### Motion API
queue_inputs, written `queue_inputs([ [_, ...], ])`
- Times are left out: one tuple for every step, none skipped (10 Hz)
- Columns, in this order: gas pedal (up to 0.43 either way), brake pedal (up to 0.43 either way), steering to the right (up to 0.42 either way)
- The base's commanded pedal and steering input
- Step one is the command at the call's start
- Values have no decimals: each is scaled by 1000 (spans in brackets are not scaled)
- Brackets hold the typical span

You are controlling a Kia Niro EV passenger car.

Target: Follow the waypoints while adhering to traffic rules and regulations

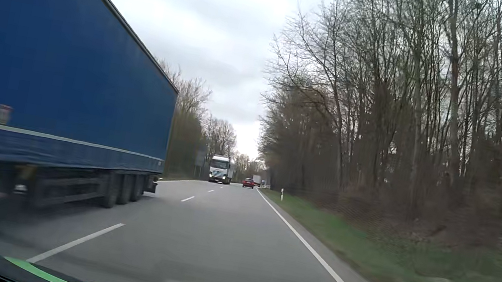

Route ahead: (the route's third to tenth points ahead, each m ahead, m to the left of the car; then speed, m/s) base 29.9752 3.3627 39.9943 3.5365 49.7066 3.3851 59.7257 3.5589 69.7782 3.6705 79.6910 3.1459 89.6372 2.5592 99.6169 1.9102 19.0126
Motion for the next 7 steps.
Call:
queue_inputs([
  [197,0,3],
  [197,0,3],
  [189,0,3],
  [189,0,3],
  [189,0,3],
  [177,0,3],
  [177,0,3],
])
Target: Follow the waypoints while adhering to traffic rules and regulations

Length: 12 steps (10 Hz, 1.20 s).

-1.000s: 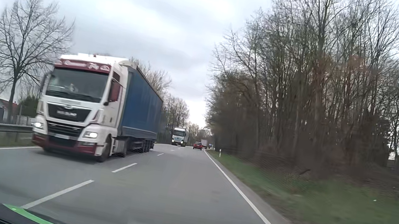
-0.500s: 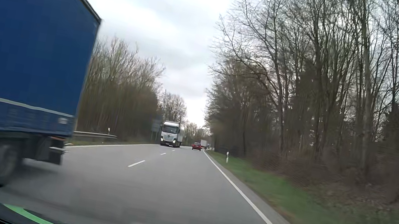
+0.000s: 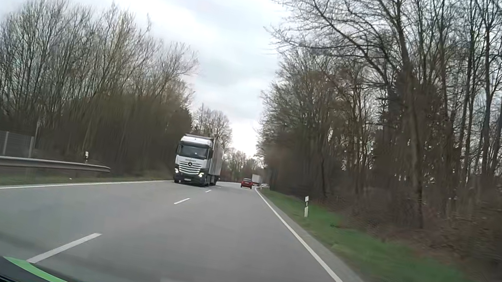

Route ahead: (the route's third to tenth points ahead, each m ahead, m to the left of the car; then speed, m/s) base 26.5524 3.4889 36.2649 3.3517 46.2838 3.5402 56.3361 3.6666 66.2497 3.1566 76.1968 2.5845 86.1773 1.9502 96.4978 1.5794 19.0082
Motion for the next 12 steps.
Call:
queue_inputs([
  [177,0,3],
  [177,0,3],
  [177,0,3],
  [177,0,3],
  [177,0,3],
  [169,0,3],
  [169,0,3],
  [169,0,3],
  [169,0,2],
  [169,0,2],
  [169,0,2],
  [169,0,2],
])
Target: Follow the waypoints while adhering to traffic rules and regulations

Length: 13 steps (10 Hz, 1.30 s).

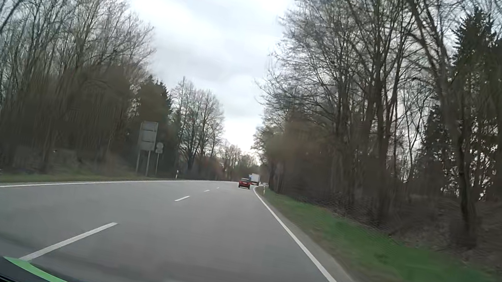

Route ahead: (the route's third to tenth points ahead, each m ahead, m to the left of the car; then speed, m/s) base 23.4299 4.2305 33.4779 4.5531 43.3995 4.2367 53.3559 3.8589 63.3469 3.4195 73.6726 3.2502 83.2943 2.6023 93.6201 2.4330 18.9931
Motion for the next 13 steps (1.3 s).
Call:
queue_inputs([
  [169,0,1],
  [169,0,1],
  [169,0,1],
  [169,0,1],
  [169,0,1],
  [169,0,1],
  [169,0,1],
  [169,0,1],
  [169,0,1],
  [169,0,1],
  [169,0,1],
  [169,0,1],
  [169,0,1],
])
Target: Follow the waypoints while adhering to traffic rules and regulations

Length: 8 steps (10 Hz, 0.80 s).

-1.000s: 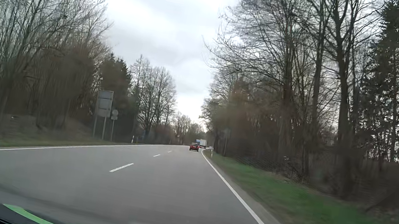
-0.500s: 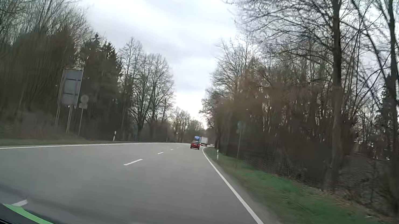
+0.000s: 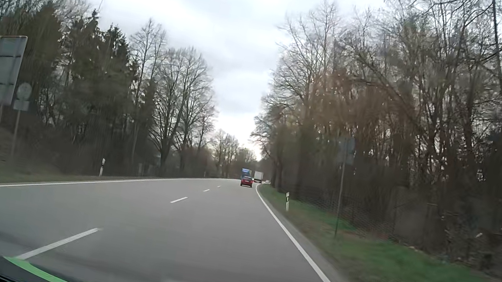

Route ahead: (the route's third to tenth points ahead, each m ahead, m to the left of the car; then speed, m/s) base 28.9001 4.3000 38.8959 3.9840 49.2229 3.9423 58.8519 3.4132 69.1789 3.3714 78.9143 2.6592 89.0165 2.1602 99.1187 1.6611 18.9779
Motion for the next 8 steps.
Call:
queue_inputs([
  [169,0,1],
  [169,0,1],
  [169,0,1],
  [169,0,1],
  [169,0,1],
  [169,0,1],
  [169,0,1],
  [169,0,1],
])
